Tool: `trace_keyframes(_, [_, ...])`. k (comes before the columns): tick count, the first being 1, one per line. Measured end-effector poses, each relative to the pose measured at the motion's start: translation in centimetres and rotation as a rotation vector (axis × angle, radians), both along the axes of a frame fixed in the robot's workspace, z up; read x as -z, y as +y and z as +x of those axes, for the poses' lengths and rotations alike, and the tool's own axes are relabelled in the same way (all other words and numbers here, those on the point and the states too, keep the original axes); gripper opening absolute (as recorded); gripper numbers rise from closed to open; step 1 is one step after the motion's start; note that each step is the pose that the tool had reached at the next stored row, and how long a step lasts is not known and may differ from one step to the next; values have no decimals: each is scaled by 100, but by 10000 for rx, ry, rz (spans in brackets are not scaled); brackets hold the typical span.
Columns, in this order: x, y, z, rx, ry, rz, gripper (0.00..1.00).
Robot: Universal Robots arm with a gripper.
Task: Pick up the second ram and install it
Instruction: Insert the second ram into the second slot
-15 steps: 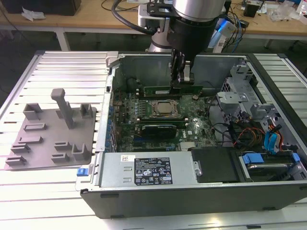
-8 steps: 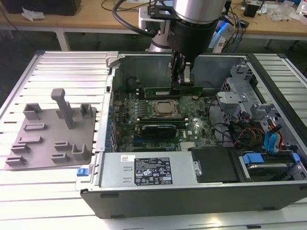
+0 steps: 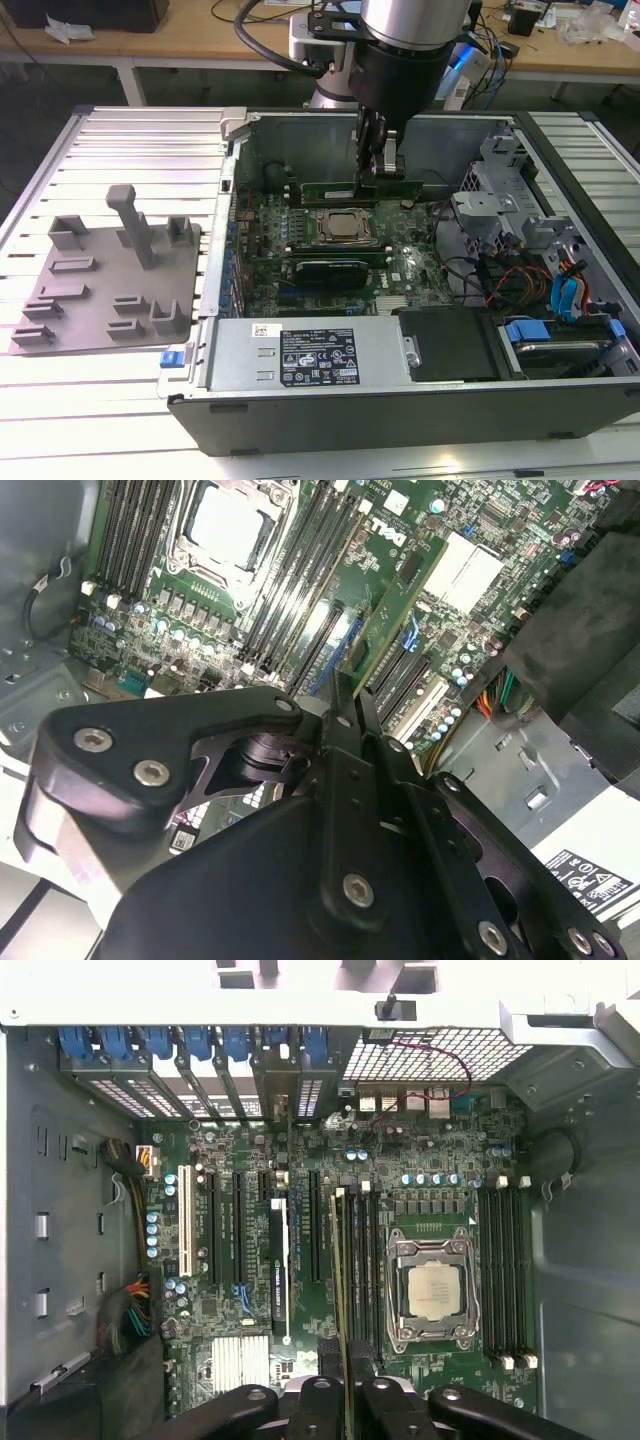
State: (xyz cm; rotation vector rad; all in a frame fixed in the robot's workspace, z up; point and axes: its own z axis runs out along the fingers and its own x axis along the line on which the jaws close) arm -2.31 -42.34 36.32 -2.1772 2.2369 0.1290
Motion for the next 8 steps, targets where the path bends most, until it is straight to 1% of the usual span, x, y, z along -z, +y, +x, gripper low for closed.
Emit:
trace_keyframes(6, [66, 0, 0, 0, 0, 1, 11])
trace_keyframes(7, [93, 0, 0, 0, 1, 0, 11])
trace_keyframes(8, [147, 0, 0, -1, 1, -1, 11])
